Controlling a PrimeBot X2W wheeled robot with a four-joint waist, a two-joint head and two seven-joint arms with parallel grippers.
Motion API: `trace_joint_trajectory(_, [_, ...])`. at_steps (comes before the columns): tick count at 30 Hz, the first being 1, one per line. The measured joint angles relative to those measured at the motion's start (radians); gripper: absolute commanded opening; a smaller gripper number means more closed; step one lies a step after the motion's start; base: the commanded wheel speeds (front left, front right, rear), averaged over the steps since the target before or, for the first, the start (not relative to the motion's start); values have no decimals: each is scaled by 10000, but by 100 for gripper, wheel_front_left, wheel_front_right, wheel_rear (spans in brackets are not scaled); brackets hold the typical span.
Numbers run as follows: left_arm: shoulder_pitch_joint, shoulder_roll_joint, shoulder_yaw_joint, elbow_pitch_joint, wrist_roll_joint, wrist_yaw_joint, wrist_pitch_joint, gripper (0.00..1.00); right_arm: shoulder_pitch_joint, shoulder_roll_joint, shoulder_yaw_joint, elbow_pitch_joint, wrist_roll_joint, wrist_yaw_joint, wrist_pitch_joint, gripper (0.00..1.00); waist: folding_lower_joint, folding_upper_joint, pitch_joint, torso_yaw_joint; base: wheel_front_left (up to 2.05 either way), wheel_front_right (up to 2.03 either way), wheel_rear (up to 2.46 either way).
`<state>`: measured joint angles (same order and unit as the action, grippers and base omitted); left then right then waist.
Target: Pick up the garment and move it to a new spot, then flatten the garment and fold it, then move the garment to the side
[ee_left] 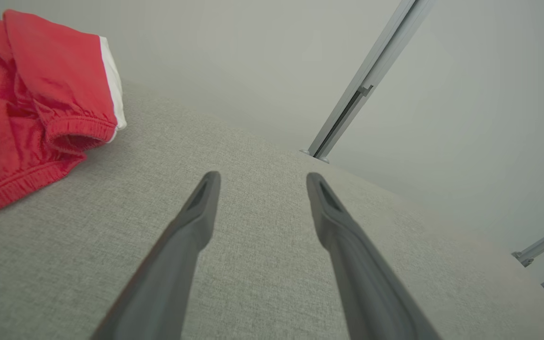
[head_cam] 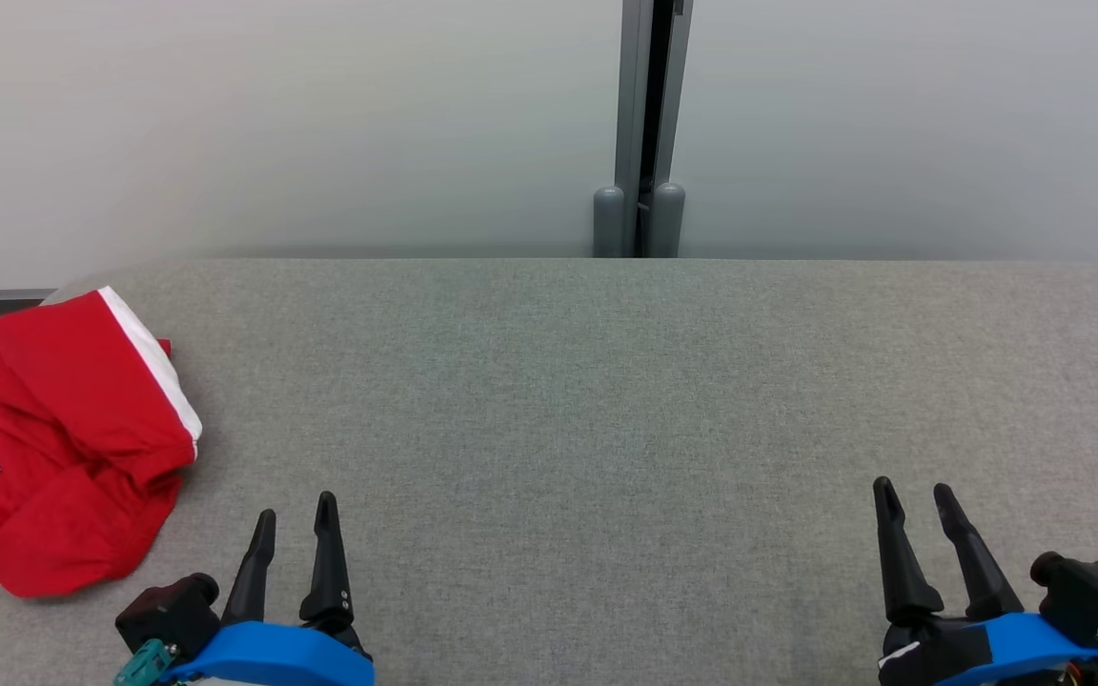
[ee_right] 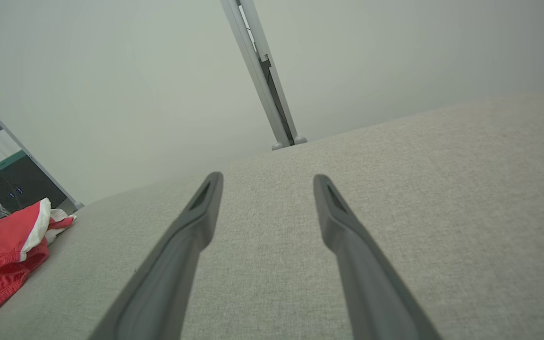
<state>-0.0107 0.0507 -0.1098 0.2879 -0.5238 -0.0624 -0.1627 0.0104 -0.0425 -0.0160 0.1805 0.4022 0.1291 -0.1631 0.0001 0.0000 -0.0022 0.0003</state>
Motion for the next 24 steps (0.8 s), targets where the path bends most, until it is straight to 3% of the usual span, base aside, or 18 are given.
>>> trace_joint_trajectory(24, [-25,33,-244,382,1741,104,-568,100,93,-25,67,12,-2069,2,-556,100,-2,0,-14,43,0,0,0])
